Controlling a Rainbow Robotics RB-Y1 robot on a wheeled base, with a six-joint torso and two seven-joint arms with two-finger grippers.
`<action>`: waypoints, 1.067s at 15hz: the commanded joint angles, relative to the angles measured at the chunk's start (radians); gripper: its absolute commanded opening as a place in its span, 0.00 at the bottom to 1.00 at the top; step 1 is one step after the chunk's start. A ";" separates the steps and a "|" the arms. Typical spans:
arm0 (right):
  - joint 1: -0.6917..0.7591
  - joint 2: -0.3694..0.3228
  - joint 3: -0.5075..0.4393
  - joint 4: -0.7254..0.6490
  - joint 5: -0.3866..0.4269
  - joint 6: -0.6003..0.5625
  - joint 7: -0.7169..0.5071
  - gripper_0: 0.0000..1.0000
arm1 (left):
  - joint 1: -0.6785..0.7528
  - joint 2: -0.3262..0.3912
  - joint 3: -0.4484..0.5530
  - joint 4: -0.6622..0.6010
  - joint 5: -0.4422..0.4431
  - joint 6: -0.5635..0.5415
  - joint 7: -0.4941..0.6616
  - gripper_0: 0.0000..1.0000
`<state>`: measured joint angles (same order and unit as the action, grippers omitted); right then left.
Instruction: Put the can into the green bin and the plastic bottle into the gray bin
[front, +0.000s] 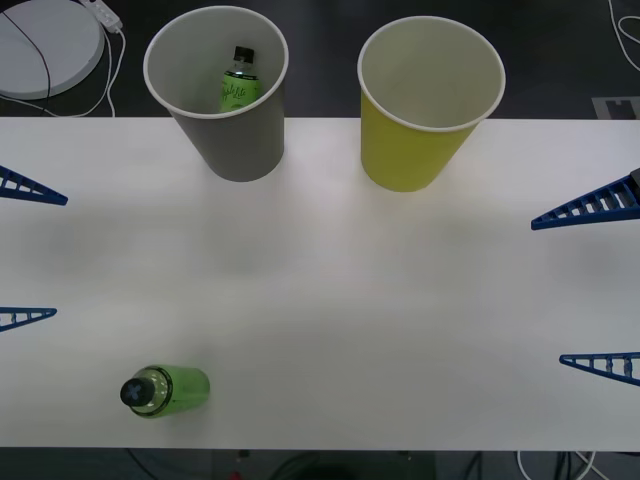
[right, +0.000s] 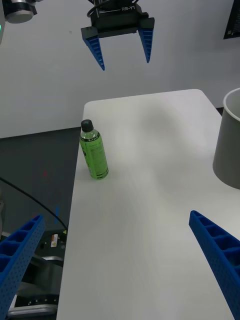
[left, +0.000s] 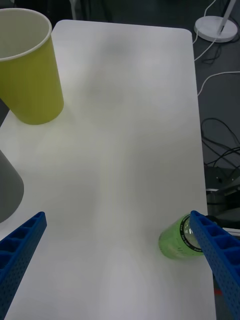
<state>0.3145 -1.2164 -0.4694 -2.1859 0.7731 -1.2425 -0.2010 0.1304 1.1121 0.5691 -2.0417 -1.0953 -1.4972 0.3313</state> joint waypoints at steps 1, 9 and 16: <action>0.000 0.000 0.000 0.000 0.000 0.000 0.000 1.00 | 0.000 0.000 0.000 0.000 0.000 0.000 0.000 1.00; 0.000 0.000 0.000 0.000 0.000 0.000 0.000 1.00 | 0.009 -0.009 -0.043 0.038 0.014 -0.025 -0.020 1.00; 0.000 0.000 0.000 0.000 0.000 0.000 0.000 1.00 | 0.063 0.014 -0.075 0.189 0.074 -0.063 -0.236 1.00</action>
<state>0.3144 -1.2164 -0.4694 -2.1859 0.7730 -1.2424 -0.2009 0.1757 1.1214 0.4917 -1.8583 -1.0245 -1.5611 0.1067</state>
